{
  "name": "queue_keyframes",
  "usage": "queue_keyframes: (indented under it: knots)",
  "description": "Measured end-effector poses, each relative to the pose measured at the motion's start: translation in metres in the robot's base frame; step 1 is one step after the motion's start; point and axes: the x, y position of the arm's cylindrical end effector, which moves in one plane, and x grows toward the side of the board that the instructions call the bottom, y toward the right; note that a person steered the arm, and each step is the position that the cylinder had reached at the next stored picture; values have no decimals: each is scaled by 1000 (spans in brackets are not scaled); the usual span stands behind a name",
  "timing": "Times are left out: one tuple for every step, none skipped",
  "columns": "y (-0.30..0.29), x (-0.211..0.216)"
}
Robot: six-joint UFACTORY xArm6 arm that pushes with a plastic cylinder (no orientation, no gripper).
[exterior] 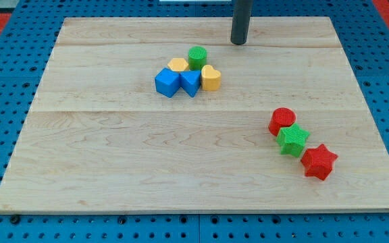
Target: Move green circle closer to the yellow heart
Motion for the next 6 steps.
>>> queue_keyframes:
  knots:
    - [-5,0]
    - [-40,1]
    - [-94,12]
    - [-78,56]
    - [-71,60]
    - [-66,89]
